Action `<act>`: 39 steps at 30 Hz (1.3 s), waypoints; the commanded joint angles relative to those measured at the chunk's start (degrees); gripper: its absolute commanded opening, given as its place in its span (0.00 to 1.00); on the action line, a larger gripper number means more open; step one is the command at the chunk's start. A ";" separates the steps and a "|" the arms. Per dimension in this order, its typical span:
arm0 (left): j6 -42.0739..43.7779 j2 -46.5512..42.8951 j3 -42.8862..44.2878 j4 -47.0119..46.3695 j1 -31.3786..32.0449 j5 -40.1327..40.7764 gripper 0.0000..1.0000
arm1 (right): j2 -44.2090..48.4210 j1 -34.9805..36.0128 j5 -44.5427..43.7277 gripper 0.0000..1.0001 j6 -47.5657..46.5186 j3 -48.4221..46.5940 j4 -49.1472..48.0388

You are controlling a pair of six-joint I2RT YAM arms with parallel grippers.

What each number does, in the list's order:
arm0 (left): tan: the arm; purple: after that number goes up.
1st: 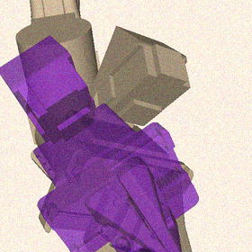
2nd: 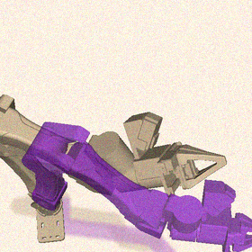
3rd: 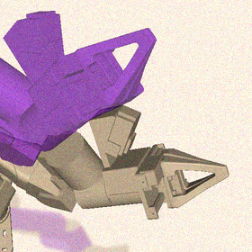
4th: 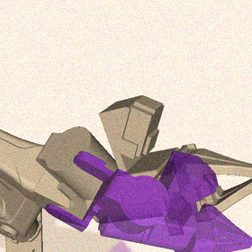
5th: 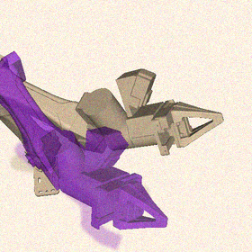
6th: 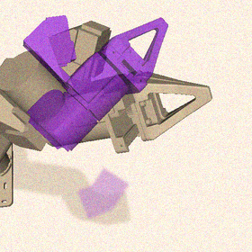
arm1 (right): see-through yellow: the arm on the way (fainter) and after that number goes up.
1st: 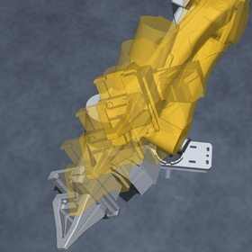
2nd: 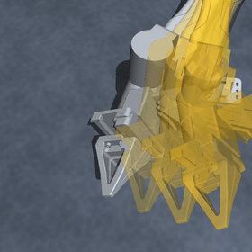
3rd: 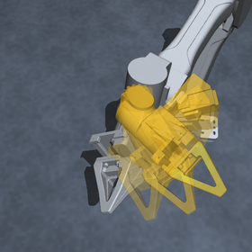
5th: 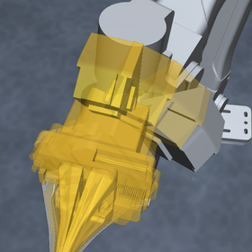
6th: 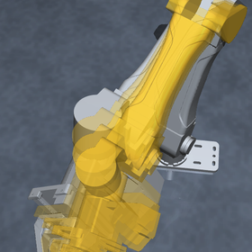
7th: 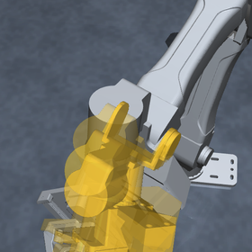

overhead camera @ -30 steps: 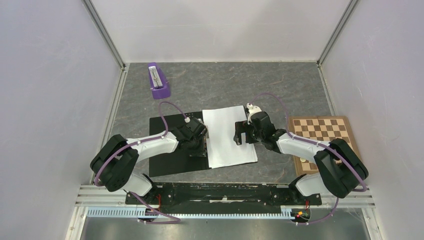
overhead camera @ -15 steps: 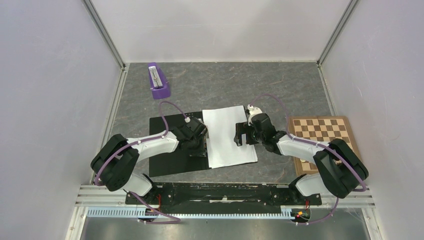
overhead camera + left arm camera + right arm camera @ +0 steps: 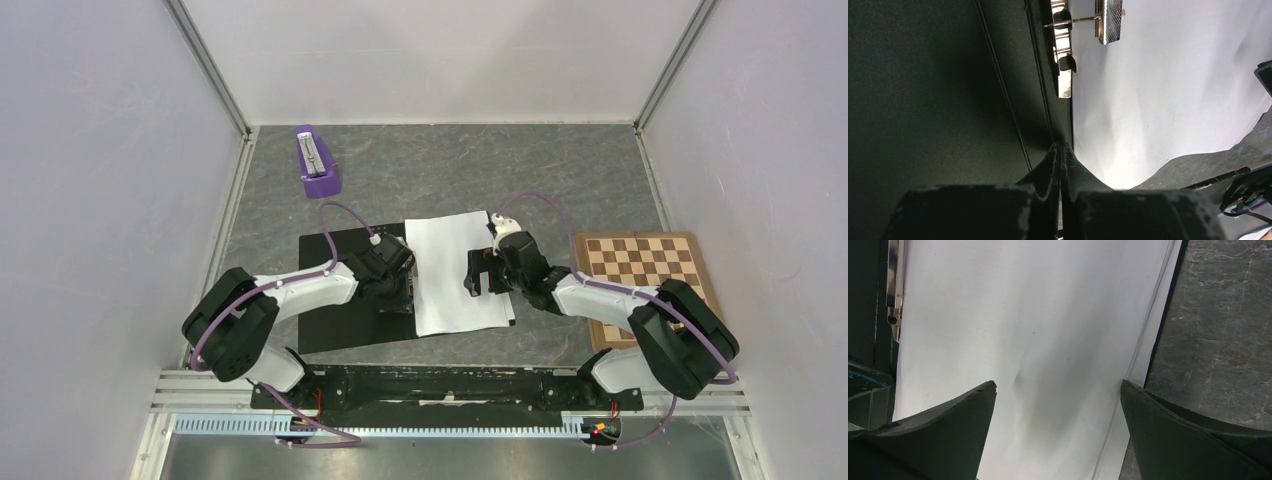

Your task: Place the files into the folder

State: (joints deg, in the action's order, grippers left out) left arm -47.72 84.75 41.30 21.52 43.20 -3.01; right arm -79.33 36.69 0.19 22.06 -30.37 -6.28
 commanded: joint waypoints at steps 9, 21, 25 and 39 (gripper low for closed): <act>0.51 -0.07 0.91 0.50 -0.20 2.80 0.02 | 2.57 -1.89 -2.04 0.98 -1.69 -3.31 6.19; 7.35 -1.29 8.49 8.97 -0.64 2.40 0.02 | 6.80 -2.68 -3.47 0.84 -0.12 -0.19 12.28; 7.89 0.58 10.07 8.77 -0.66 -0.24 0.02 | 9.47 -1.79 -1.44 0.76 0.95 1.73 13.57; 5.46 2.91 5.77 6.43 -0.66 -0.25 0.02 | 16.67 3.34 0.39 0.73 7.62 5.16 21.95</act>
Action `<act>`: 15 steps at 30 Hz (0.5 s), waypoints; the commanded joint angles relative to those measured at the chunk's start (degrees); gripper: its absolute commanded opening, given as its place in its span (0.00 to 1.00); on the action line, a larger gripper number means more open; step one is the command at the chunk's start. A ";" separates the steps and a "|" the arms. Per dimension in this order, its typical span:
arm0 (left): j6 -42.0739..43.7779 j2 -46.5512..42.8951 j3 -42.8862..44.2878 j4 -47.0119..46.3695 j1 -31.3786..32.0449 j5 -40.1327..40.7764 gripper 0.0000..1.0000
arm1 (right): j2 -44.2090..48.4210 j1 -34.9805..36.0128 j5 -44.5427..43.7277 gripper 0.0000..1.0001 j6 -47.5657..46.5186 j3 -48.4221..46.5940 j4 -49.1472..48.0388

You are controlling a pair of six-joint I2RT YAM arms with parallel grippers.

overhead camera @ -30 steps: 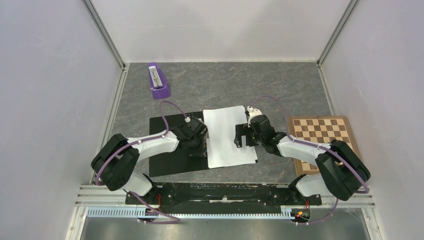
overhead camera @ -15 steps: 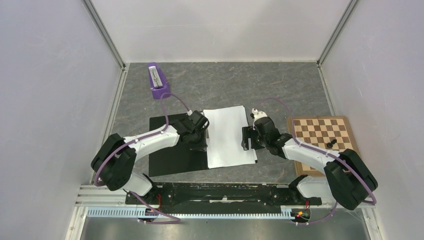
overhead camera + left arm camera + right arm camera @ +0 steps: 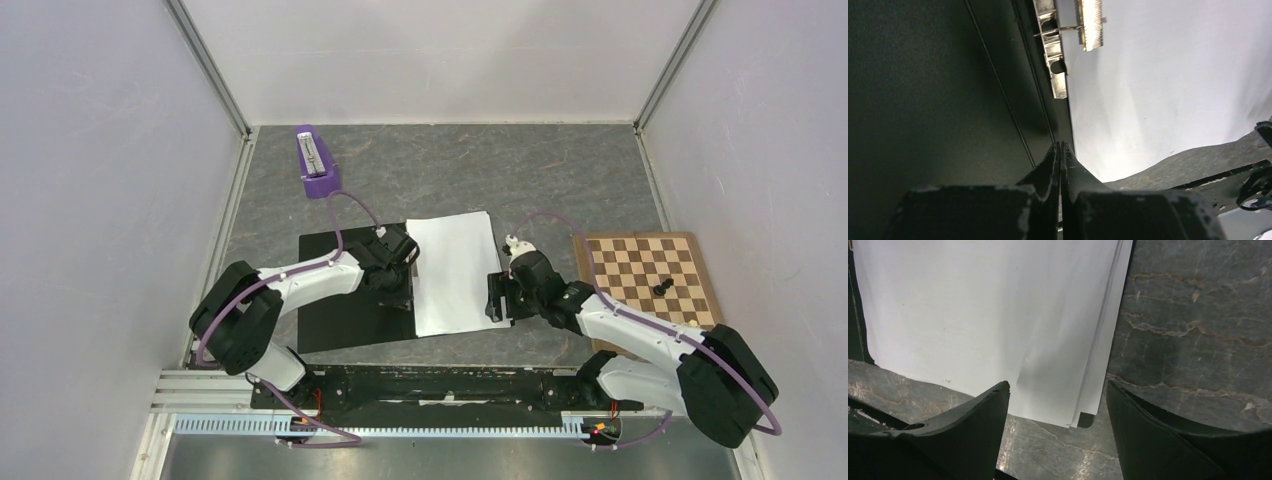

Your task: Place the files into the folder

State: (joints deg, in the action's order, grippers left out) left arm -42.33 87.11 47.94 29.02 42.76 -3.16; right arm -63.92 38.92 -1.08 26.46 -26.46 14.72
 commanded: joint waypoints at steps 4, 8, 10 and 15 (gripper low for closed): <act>-0.39 1.42 -1.29 -0.85 -0.22 0.30 0.02 | 0.70 2.03 2.92 0.72 4.91 3.10 -1.43; -0.47 2.26 -1.43 -0.63 -0.22 0.08 0.02 | -0.82 2.13 2.58 0.71 5.10 3.34 -2.30; -0.45 2.33 -1.35 -0.63 -0.22 -0.09 0.02 | -0.86 2.17 2.71 0.70 5.22 3.19 -2.54; -0.43 2.83 -1.25 -0.94 -0.22 -0.55 0.02 | -0.86 2.71 3.54 0.70 5.27 2.55 -3.19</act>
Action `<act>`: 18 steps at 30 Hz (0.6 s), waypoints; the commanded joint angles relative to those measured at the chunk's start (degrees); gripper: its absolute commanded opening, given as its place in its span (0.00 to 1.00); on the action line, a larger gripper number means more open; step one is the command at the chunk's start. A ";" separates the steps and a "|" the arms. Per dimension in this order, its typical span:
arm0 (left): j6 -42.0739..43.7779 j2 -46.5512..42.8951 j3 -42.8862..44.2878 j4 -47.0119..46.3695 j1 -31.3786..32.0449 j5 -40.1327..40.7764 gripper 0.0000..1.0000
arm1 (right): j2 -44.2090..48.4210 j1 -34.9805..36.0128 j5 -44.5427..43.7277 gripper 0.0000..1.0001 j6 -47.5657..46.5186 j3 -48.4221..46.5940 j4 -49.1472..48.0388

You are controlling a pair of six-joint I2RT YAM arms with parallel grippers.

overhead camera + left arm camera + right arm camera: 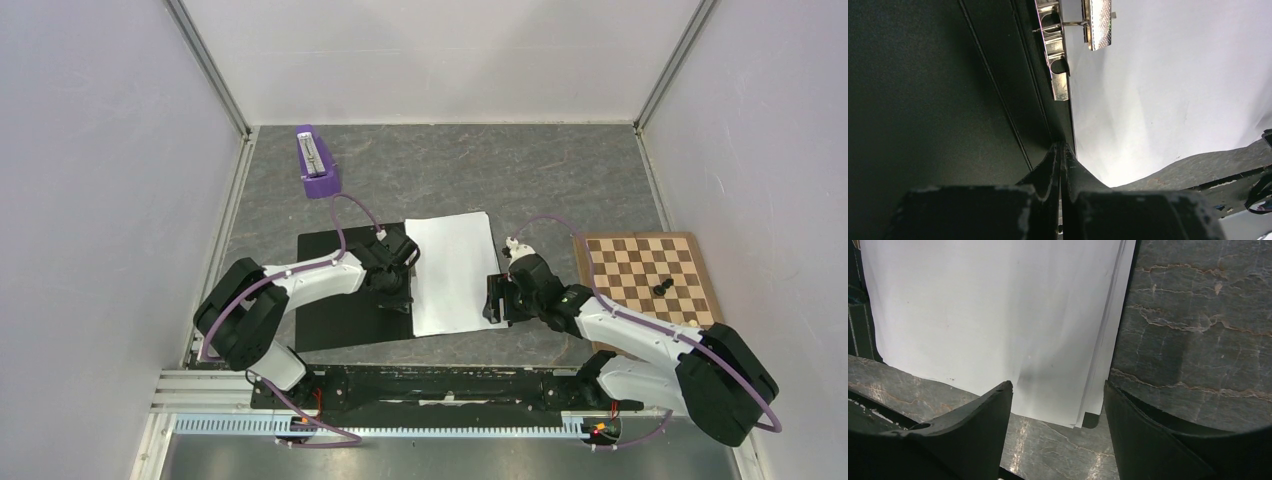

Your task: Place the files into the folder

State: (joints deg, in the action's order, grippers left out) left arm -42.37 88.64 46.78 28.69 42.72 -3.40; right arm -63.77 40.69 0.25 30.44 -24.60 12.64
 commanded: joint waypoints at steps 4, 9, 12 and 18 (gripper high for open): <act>-0.43 1.62 -0.16 -0.83 -0.18 -0.18 0.02 | -1.53 1.84 2.11 0.69 0.53 -0.32 -1.38; -0.35 1.93 -0.17 -0.91 -0.18 -0.12 0.02 | -3.38 4.36 0.28 0.70 -0.97 -1.86 -0.64; -0.35 1.88 -0.22 -0.91 -0.18 -0.16 0.02 | -4.37 6.08 -1.36 0.70 -1.52 -2.98 0.14; -0.35 1.75 -0.51 -1.00 -0.18 0.06 0.02 | -3.92 7.10 -3.11 0.74 -2.39 -4.79 1.14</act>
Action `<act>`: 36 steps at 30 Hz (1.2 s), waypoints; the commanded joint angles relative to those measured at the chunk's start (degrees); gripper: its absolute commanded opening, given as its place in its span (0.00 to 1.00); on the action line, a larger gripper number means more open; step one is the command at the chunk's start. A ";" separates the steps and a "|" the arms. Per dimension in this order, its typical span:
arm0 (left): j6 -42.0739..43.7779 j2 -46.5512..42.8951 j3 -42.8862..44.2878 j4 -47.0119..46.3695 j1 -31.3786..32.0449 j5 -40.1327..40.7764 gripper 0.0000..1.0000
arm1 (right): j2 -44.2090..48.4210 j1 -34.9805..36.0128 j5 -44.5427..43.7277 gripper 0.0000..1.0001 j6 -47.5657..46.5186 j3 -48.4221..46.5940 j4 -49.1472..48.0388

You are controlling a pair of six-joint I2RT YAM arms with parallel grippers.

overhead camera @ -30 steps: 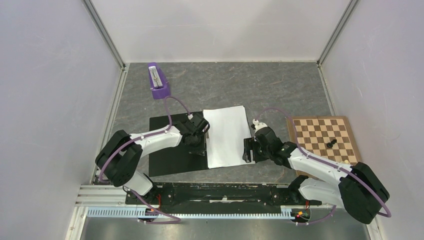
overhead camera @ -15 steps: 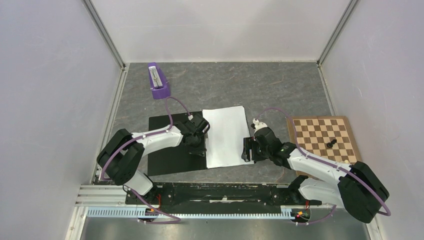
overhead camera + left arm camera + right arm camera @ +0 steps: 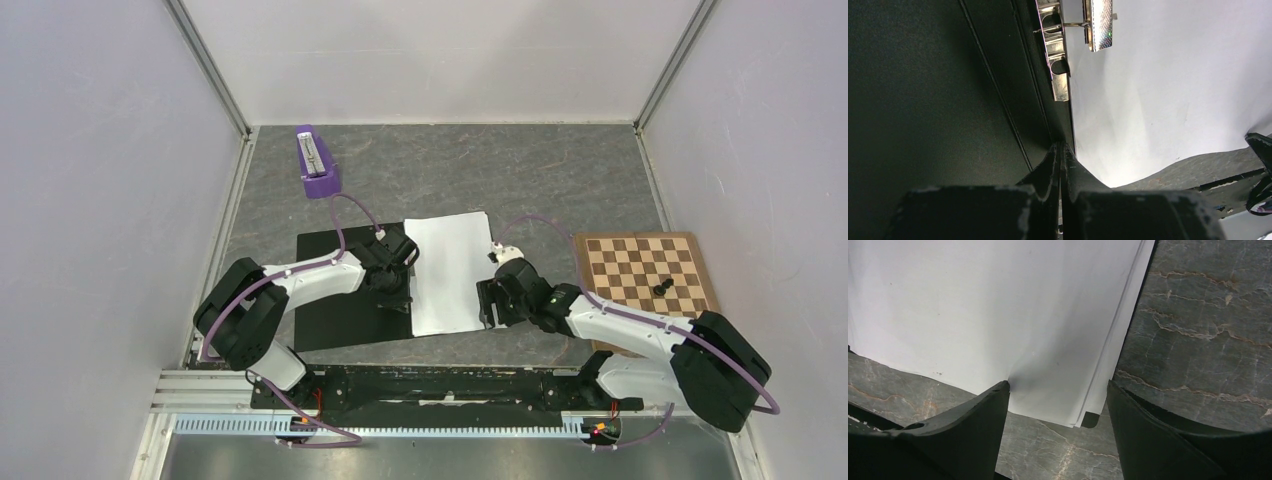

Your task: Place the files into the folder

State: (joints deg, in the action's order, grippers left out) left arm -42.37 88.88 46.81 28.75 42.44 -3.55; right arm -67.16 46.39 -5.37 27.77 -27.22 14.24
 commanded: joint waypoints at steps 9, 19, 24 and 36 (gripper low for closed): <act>-0.17 1.56 -0.71 -1.16 0.10 0.41 0.02 | -0.37 1.90 2.08 0.80 0.27 -3.09 -0.73; 0.08 1.76 -0.58 -1.16 0.02 0.53 0.02 | 0.22 2.00 -1.59 0.84 -0.85 -4.50 0.64; 0.27 1.73 -0.51 -0.89 -0.07 0.65 0.02 | -0.23 1.95 -2.16 0.86 -0.52 -4.34 1.04; 0.53 2.00 -0.21 -0.89 -0.23 0.56 0.02 | -1.21 1.95 -0.74 0.87 0.44 -2.17 -0.44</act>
State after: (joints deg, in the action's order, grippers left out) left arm -42.35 88.90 46.81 28.75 42.35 -3.57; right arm -67.61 48.16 -6.33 27.49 -29.78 15.97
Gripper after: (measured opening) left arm 0.032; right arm 0.867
